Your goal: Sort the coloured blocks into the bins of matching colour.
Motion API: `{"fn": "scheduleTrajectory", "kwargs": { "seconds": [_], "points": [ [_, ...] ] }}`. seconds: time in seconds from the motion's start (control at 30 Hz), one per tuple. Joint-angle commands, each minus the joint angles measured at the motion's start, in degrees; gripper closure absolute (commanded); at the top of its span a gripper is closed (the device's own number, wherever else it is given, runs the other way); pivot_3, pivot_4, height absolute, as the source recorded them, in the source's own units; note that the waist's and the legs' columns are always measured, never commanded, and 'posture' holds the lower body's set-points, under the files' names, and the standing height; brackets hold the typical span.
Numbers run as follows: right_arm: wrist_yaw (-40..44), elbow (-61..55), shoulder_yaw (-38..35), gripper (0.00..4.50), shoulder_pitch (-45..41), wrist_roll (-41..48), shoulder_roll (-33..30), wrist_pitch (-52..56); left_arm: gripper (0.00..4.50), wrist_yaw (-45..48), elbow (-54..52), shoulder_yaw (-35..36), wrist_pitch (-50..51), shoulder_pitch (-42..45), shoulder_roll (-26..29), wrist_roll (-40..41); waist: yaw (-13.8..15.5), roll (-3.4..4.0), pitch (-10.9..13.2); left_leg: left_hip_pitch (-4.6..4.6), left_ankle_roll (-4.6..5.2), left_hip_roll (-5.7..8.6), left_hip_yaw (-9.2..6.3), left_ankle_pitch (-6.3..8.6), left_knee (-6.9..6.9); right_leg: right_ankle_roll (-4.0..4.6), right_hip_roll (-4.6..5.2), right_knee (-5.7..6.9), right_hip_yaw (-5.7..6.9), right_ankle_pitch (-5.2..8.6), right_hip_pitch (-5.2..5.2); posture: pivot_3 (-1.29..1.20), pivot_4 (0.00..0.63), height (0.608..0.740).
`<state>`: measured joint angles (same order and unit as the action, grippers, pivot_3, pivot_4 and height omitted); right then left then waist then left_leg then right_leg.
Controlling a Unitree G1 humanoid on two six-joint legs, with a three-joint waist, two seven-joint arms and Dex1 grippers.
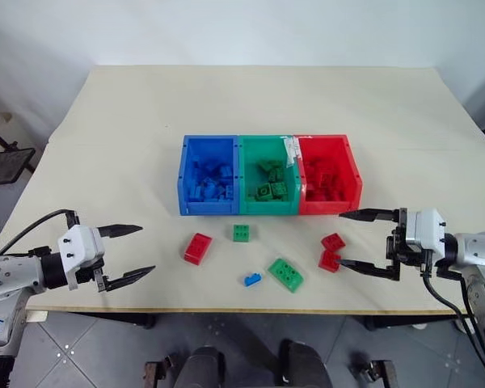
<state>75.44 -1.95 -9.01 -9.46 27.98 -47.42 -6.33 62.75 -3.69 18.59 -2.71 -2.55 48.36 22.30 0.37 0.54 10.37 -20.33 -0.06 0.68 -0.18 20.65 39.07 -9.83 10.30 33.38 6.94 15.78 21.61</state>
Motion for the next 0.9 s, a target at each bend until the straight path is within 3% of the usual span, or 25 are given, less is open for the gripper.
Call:
{"fn": "scheduleTrajectory", "kwargs": {
  "seconds": [0.03, 0.2, 0.33, 0.5, 0.67, 0.9],
  "points": [
    [-0.41, 0.13, -0.87, 0.0, -0.34, -0.43, 0.39, -1.35, 0.01, -1.13, -2.8, 0.53, 1.25, 0.79, -0.78, 1.88, -0.01, 0.01, 0.0, 0.0, 0.0, 0.0, 0.0, 0.0, 0.0, 0.0, 0.0, 0.0, 0.0, 0.0, 0.0, 0.0, 0.15, 0.74],
    [-0.38, 0.9, -3.39, 0.0, 1.36, -0.37, -0.52, -1.52, 0.01, -3.0, -5.75, -1.83, 3.19, 3.0, -2.94, 2.54, 0.2, 0.0, 0.01, 0.0, 0.01, 0.0, 0.01, 0.01, 0.0, 0.0, -0.01, 0.01, 0.0, 0.0, 0.0, 0.0, 0.15, 0.74],
    [0.76, 7.25, -10.9, 0.0, 7.66, -1.46, -4.06, -4.59, 0.01, -2.89, -14.85, -11.59, 11.2, 7.87, -6.52, 6.34, 1.67, 0.0, 0.01, -0.01, 0.07, 0.13, -0.01, 0.02, 0.05, -0.05, 0.12, 0.01, 0.0, -0.03, -0.06, 0.0, 0.15, 0.74],
    [2.9, 12.83, -10.8, 0.0, 9.85, -4.09, -6.58, -7.33, 0.01, -0.98, -17.35, -21.0, 11.5, 12.06, -8.42, 2.13, 0.87, 0.0, 0.01, 0.06, 0.1, 0.06, 0.17, 0.04, 0.07, -0.06, 0.04, -0.01, -0.01, -0.03, -0.06, 0.0, 0.15, 0.74],
    [3.86, 17.79, -6.89, 0.0, 4.95, -7.0, -6.74, -8.02, 0.01, -2.31, -19.02, -23.25, 12.64, 13.62, -10.63, 2.73, -0.26, 0.01, 0.02, 0.2, 0.06, -0.11, 0.48, 0.03, 0.05, 0.03, -0.06, -0.02, -0.17, 0.01, -0.06, 0.0, 0.15, 0.74],
    [6.36, 25.81, 4.06, 0.0, -7.94, -12.61, -3.43, -8.66, 0.01, -1.21, -16.54, -19.82, 10.17, 11.06, -8.17, 1.96, -0.28, 0.04, 0.03, 0.2, 0.05, -0.16, 0.48, 0.04, 0.07, 0.04, -0.1, -0.06, -0.21, 0.01, -0.05, 0.0, 0.15, 0.74]
  ]
}}
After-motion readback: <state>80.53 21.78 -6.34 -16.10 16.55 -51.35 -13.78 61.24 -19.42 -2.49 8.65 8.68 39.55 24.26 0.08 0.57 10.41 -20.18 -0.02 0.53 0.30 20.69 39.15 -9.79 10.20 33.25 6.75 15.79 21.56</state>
